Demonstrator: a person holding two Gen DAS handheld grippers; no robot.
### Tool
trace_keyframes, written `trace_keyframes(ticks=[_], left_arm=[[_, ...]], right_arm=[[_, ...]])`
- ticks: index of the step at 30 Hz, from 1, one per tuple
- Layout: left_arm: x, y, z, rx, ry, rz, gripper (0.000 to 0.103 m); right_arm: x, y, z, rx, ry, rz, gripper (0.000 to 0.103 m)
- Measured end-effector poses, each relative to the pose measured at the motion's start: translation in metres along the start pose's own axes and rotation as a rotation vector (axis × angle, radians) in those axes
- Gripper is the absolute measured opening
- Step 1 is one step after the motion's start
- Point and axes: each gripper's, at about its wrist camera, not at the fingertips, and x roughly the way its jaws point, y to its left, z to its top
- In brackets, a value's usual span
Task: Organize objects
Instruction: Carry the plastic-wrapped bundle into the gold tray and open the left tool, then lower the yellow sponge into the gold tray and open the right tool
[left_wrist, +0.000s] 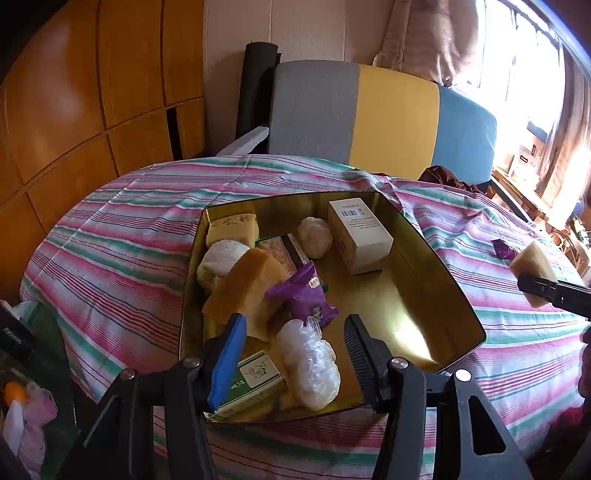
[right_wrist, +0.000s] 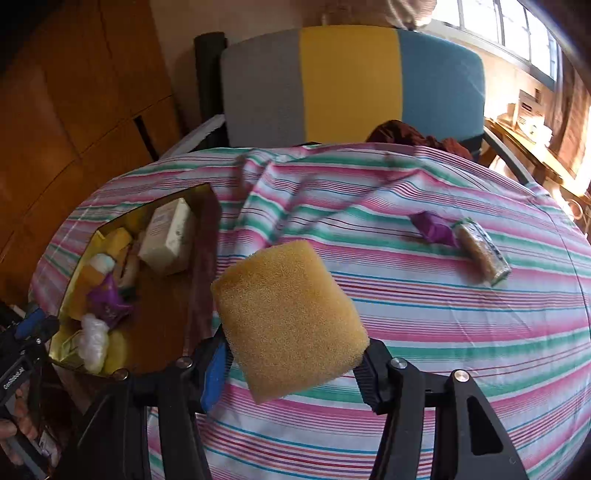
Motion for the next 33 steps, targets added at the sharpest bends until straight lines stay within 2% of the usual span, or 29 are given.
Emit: trace_keyframes(ticks=[6,12,14,17,22,25,30,33], left_arm=[[-0.002,0.01,-0.004,-0.022,0.002,0.01,0.057],[-0.003,0.02,-0.006,-0.045,0.004,0.02,0.06],[-0.003,0.023,-0.007,-0.054,0.003,0.024,0.06],[-0.003,0.03,-0.006,-0.069,0.002,0.031,0.06],[-0.003,0.038,-0.009,-0.084,0.006,0.044,0.06],[-0.003,0.041,-0.009,-0.088,0.007,0.049,0.06],[-0.005,0.04,-0.007,-0.083,-0.002,0.052,0.062],[-0.007,0.038,-0.006,-0.078,-0.005,0.055,0.062]], right_arm=[[0.009,0.074,0.009,-0.12,0.01,0.118,0.058],[0.045,0.113,0.004,-0.156,0.098,0.181,0.059],[0.061,0.123,0.0,-0.175,0.135,0.176,0.06],[0.083,0.135,-0.008,-0.2,0.199,0.178,0.06],[0.099,0.144,-0.019,-0.209,0.242,0.205,0.063],[0.099,0.144,-0.023,-0.212,0.25,0.22,0.067],[0.086,0.138,-0.022,-0.205,0.217,0.242,0.084],[0.082,0.133,-0.017,-0.192,0.209,0.254,0.085]])
